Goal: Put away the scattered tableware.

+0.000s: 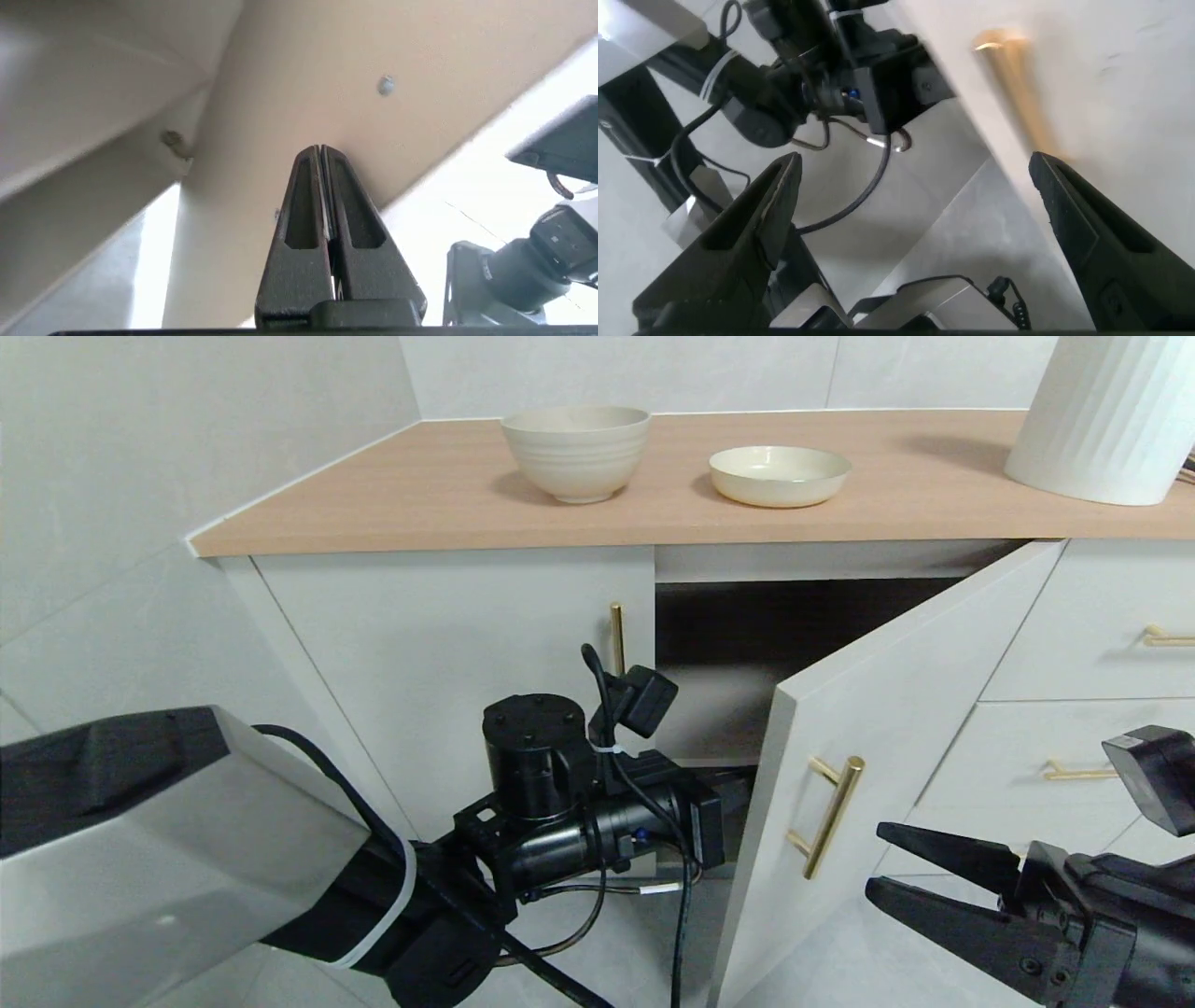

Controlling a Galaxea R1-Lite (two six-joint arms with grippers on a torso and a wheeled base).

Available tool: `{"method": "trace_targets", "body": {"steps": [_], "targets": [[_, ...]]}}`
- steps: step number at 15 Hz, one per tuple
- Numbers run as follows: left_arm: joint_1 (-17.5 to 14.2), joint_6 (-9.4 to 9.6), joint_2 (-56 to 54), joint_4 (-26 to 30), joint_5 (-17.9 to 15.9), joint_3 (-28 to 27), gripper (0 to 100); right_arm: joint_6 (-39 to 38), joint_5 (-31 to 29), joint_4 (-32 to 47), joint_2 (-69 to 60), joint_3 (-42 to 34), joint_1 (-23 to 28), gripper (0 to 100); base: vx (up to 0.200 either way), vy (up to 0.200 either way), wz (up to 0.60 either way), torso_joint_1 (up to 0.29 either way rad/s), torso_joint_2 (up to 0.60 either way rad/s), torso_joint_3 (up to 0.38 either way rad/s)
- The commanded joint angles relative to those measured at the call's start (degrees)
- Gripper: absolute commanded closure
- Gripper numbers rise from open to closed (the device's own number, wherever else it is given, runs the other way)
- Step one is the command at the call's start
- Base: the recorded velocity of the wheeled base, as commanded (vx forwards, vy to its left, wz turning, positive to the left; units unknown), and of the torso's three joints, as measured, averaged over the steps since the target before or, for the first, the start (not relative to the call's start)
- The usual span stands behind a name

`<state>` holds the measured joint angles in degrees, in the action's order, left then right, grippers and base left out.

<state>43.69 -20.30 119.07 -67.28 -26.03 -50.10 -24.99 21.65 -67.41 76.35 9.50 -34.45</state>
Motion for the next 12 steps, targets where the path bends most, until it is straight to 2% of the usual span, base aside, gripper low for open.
{"method": "trace_targets", "body": {"steps": [1,5,8,11,12], "targets": [[0.08,-0.01,3.37,0.92,0.10,-3.69,100,0.03,0.06,0.00,-0.41,0.00,0.00,0,0.000,0.000,0.00,0.000,0.00,0.000],[0.17,-0.01,4.60,3.12,0.10,-6.94,100,0.21,0.06,0.00,-0.41,-0.53,0.00,0,0.000,0.000,0.00,0.000,0.00,0.000],[0.52,-0.01,4.51,3.91,0.10,-7.47,100,0.21,0.15,-0.09,-1.29,-0.53,-0.18,0,0.000,0.000,0.00,0.000,0.00,0.000],[0.96,-0.01,5.65,4.79,0.36,-9.84,100,0.21,0.76,0.00,-2.35,-0.80,-1.23,0,-0.200,0.000,0.00,0.002,0.00,-0.001],[0.96,-0.01,6.62,5.14,0.45,-11.16,100,0.21,0.85,0.00,-2.70,-0.80,-1.32,0,0.000,0.000,0.00,0.000,0.00,0.000]]}}
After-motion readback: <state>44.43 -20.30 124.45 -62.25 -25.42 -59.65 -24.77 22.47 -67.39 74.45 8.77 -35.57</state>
